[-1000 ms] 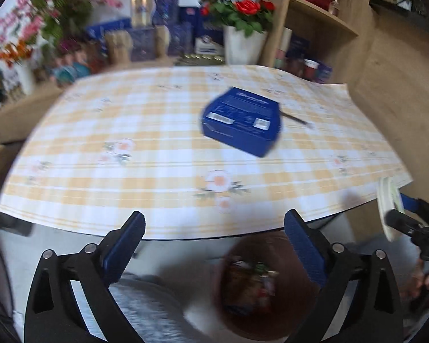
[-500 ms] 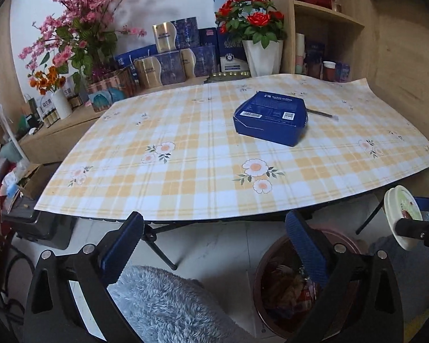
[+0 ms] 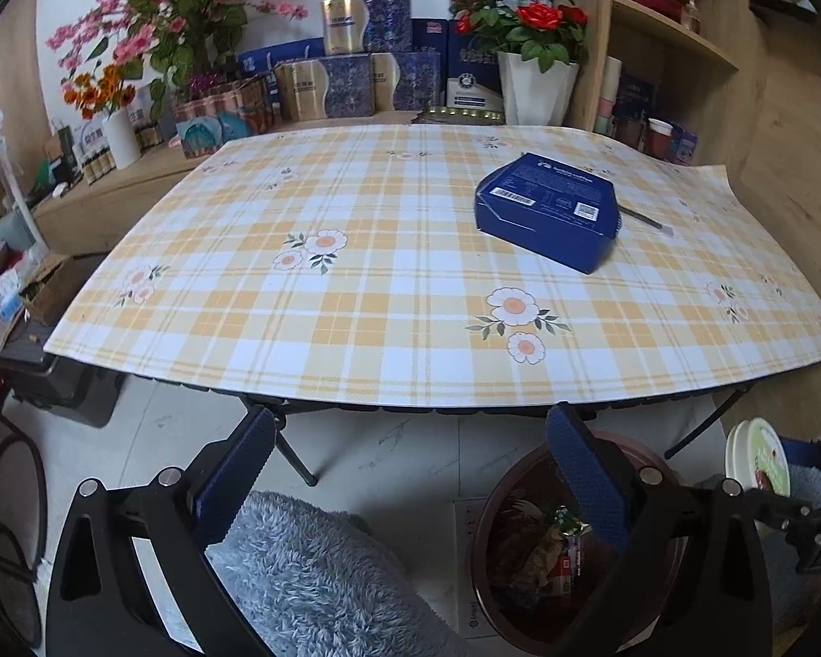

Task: Collect trash
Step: 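Lower the yogurt lid into the bin and open the right tool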

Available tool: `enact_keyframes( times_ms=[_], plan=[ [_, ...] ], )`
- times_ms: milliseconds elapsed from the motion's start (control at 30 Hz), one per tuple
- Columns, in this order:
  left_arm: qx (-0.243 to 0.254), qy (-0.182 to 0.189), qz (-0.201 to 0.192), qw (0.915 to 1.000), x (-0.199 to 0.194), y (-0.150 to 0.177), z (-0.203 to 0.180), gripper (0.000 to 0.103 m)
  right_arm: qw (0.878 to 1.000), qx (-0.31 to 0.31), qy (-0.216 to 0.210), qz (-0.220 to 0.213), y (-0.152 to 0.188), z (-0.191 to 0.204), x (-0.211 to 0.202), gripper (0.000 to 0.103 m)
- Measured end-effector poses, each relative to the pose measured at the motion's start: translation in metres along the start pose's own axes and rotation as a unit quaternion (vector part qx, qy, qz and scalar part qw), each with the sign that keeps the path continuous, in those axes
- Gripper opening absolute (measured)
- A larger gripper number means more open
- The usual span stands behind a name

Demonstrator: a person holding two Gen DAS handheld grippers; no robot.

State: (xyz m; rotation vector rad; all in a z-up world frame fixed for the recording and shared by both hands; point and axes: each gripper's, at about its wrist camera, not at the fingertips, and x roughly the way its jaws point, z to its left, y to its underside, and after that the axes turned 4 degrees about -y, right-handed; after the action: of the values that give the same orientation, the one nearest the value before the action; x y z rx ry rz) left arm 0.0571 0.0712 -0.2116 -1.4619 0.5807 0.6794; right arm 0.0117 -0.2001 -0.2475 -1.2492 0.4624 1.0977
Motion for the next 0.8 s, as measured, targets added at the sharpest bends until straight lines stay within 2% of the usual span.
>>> enact_keyframes(
  times_ms=[200, 500, 800],
  plan=[
    [-0.029, -0.008, 0.003, 0.9995, 0.001, -0.001, 0.01, 0.097, 1.0, -0.006, -0.006, 0.009, 0.002, 0.004, 0.003, 0.088],
    [-0.031, -0.008, 0.002, 0.9995, 0.001, -0.001, 0.011, 0.097, 1.0, -0.005, -0.003, 0.01, 0.002, 0.003, 0.003, 0.097],
    [-0.037, -0.002, -0.003, 0.9993, 0.0, -0.001, 0.013, 0.097, 1.0, 0.023, 0.019, -0.006, -0.002, -0.011, -0.004, 0.097]
  ],
)
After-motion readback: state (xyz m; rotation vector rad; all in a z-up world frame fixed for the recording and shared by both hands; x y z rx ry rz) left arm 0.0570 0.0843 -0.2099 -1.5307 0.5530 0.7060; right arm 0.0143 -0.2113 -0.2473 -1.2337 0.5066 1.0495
